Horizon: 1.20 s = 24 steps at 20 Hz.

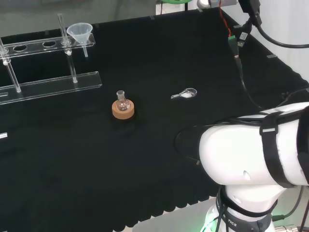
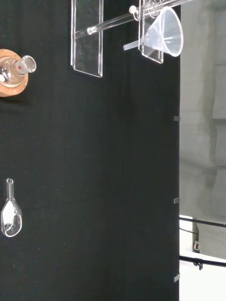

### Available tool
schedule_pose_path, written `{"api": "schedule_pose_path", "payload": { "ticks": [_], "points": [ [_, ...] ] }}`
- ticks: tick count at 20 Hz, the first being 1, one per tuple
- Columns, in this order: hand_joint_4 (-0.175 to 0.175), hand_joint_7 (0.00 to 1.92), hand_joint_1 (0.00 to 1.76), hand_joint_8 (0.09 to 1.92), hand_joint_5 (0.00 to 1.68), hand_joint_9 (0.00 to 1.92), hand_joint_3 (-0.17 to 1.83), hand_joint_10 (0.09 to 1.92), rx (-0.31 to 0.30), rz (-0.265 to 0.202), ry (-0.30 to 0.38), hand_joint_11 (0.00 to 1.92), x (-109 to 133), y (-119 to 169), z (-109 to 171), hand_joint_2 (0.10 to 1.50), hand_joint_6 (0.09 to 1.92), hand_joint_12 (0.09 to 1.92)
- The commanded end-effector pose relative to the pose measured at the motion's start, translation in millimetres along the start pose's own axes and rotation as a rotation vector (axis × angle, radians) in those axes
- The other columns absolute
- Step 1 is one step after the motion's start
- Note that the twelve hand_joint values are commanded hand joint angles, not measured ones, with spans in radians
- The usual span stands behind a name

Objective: Pick up the funnel from the transparent funnel stand.

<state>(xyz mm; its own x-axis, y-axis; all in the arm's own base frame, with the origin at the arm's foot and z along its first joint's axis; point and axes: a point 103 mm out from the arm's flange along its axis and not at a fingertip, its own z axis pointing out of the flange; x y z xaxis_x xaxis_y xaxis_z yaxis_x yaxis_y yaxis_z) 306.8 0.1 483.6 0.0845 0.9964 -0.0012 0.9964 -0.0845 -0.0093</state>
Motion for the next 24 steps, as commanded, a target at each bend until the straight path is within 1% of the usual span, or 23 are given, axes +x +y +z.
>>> {"api": "schedule_pose_path", "payload": {
  "ticks": [1,3,4,5,6,7,8,9,12,13,15,16,17,19,21,23,24],
  "points": [
    [0.061,0.00,0.00,0.09,0.00,0.00,0.05,0.37,-0.015,-0.005,-0.010,0.00,-9,2,0,0.83,0.09,1.34],
    [0.079,0.00,0.00,0.09,0.00,0.00,0.05,0.40,-0.027,-0.022,-0.023,0.00,-12,9,3,0.83,0.09,1.35],
    [0.083,0.00,0.00,0.09,0.00,0.00,0.05,0.40,-0.028,-0.021,-0.029,0.00,-10,14,6,0.83,0.09,1.35],
    [0.087,0.00,0.00,0.09,0.00,0.00,0.05,0.41,-0.029,-0.066,-0.017,0.00,-15,16,7,0.83,0.09,1.36],
    [0.089,0.00,0.00,0.09,0.00,0.00,0.05,0.40,-0.039,-0.072,-0.017,0.00,-14,20,10,0.82,0.09,1.36],
    [0.091,0.00,0.00,0.09,0.00,0.00,0.05,0.37,-0.054,-0.062,-0.018,0.00,-12,25,14,0.82,0.09,1.36],
    [0.093,0.00,0.00,0.09,0.00,0.00,0.05,0.34,-0.071,-0.055,-0.013,0.00,-15,29,18,0.82,0.09,1.36],
    [0.094,0.00,0.00,0.09,0.00,0.00,0.05,0.30,-0.089,-0.054,0.001,0.00,-14,36,24,0.82,0.09,1.36],
    [0.096,0.00,0.00,0.09,0.00,0.00,0.05,0.11,-0.110,-0.039,0.033,0.00,-17,63,41,0.83,0.09,1.32],
    [0.097,0.00,0.00,0.09,0.00,0.00,0.05,0.09,-0.113,-0.035,0.043,0.00,-18,71,46,0.83,0.09,1.28],
    [0.102,0.00,0.00,0.09,0.00,0.00,0.05,0.09,-0.100,-0.024,0.093,0.00,-17,94,58,0.83,0.09,1.17],
    [0.108,0.00,0.00,0.09,0.00,0.00,0.05,0.09,-0.083,-0.014,0.110,0.00,-12,107,64,0.83,0.09,1.06],
    [0.113,0.00,0.00,0.09,0.00,0.00,0.05,0.09,-0.082,-0.015,0.116,0.00,-7,115,68,0.82,0.09,0.94],
    [0.121,0.00,0.00,0.09,0.00,0.00,0.04,0.09,-0.083,0.000,0.191,0.00,5,138,73,0.82,0.09,0.71],
    [0.126,0.00,0.00,0.09,0.00,0.00,0.04,0.09,-0.106,0.003,0.189,0.00,21,155,79,0.81,0.09,0.61],
    [0.130,0.00,0.00,0.09,0.00,0.00,0.04,0.09,-0.133,-0.018,0.234,0.00,38,170,85,0.81,0.09,0.59],
    [0.131,0.00,0.00,0.09,0.00,0.00,0.04,0.09,-0.140,-0.028,0.269,0.00,48,179,89,0.81,0.09,0.58]
  ]
}}
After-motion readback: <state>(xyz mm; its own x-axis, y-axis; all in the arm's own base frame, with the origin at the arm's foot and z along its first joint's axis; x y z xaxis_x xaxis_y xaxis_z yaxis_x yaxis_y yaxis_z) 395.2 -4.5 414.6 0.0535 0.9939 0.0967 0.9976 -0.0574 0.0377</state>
